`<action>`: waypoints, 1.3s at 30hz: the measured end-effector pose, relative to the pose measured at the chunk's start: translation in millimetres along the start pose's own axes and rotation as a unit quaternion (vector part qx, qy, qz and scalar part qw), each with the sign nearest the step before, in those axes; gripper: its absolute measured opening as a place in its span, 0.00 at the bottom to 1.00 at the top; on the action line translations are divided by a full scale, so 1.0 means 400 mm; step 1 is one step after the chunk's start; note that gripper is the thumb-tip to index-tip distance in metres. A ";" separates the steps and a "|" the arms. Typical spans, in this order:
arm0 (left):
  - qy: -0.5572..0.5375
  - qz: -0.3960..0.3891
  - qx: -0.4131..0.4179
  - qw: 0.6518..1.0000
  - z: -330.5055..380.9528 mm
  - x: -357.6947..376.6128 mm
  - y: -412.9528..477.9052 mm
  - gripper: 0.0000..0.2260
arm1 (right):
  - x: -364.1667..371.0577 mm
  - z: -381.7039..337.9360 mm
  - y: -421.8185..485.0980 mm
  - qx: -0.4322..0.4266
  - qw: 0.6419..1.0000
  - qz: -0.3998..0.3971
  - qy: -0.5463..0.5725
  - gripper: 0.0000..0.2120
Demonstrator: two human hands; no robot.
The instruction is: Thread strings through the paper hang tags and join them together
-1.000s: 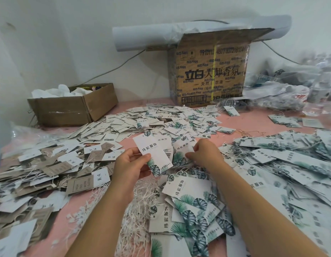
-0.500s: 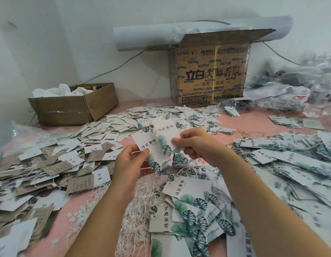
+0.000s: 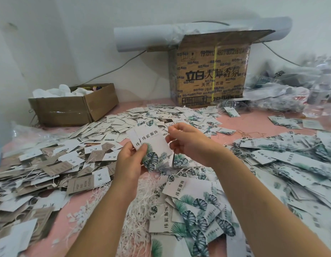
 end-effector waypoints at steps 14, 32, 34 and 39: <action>-0.133 -0.141 -0.134 0.972 0.002 0.038 -0.032 0.12 | 0.018 -0.016 0.010 -0.067 0.982 0.057 0.165 0.17; -0.133 -0.096 -0.092 0.982 0.039 0.022 -0.026 0.09 | 0.006 0.006 0.001 -0.039 0.964 0.001 -0.263 0.02; -0.134 -0.099 -0.091 0.982 0.040 0.024 -0.027 0.08 | 0.004 0.007 0.001 -0.039 0.971 0.036 -0.235 0.06; -0.104 -0.111 -0.087 0.985 0.033 0.030 -0.029 0.11 | -0.018 -0.008 -0.001 0.002 0.965 0.032 -0.259 0.13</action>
Point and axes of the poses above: each hand's wrist, its own y-axis towards the middle knuckle, its own x-axis out of the palm, z = x × y, the point moved 2 cm from there along y, towards the middle knuckle, and after that the axes turned 1 degree about z, right-handed, at the moved point
